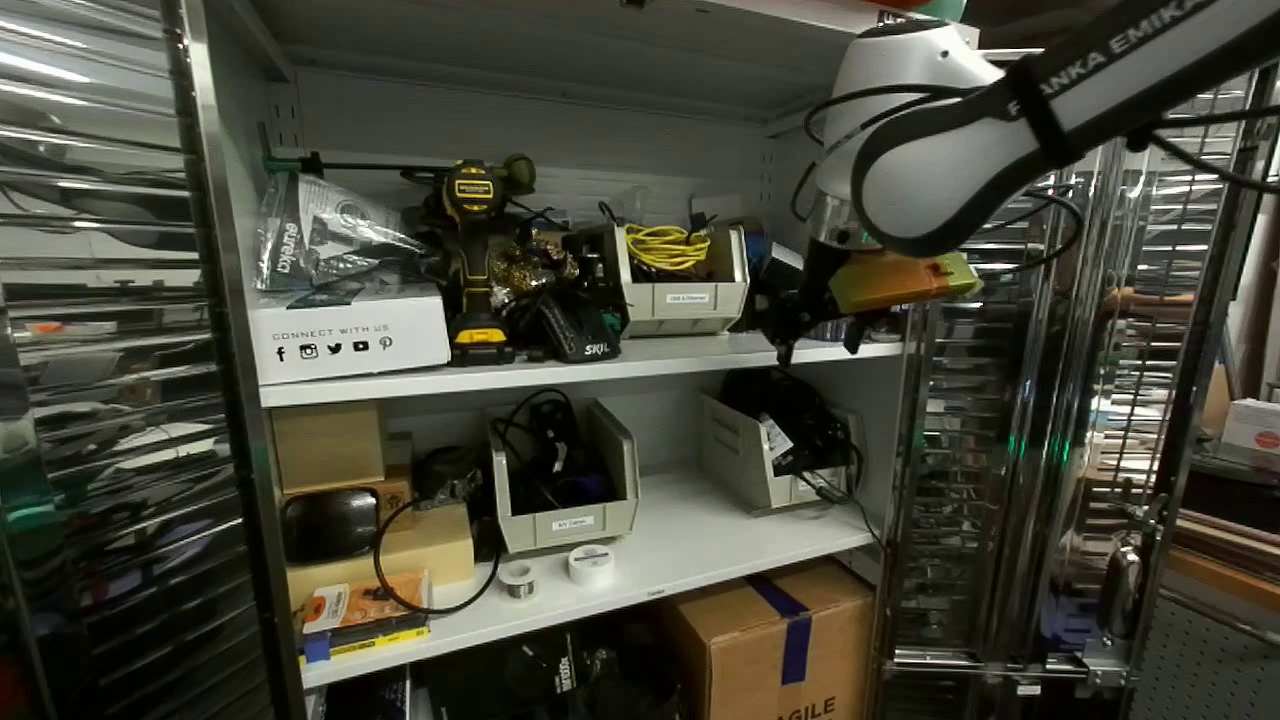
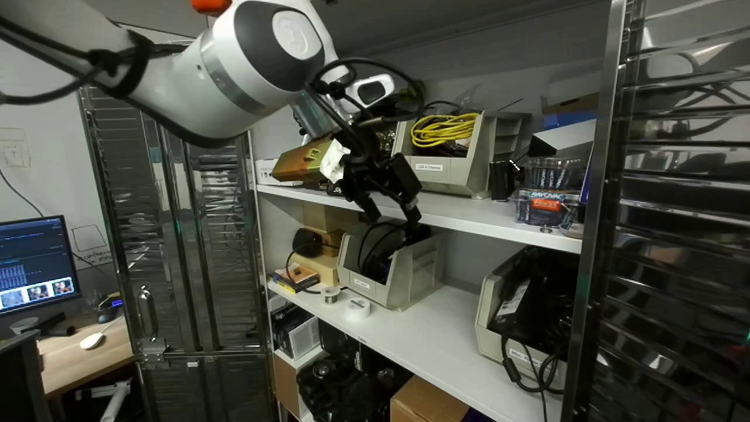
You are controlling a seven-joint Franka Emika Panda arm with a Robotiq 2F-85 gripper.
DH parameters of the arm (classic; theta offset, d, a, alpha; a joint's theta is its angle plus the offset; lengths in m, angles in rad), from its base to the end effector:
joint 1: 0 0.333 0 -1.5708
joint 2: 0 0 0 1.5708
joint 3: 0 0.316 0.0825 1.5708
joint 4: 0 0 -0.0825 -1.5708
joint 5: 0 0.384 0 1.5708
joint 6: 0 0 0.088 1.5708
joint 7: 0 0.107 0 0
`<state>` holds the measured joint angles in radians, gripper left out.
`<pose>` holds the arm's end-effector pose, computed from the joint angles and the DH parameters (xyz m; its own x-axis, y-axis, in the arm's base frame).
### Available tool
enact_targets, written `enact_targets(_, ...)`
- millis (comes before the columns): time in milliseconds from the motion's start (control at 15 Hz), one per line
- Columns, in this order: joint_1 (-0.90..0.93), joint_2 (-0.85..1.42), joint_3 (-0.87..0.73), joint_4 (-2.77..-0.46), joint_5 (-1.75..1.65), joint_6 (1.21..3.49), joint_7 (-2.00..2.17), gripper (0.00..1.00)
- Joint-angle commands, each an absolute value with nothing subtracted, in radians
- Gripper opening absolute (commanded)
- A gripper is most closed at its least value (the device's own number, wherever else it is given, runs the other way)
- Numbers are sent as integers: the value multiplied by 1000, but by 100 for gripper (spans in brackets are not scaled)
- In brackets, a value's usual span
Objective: Put the yellow cable in the gray box
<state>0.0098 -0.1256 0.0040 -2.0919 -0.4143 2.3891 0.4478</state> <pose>0.5528 0.0041 0.5243 0.8695 -0.1193 0.4794 -0.2316 -0.9556 0.1823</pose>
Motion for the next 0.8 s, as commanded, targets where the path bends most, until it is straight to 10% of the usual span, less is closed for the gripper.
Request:
enact_targets(0,-1,-367,7,-2319,-342,2351,307,100)
enact_targets(733,-9,-614,17,-2441,-197,2121,90,100)
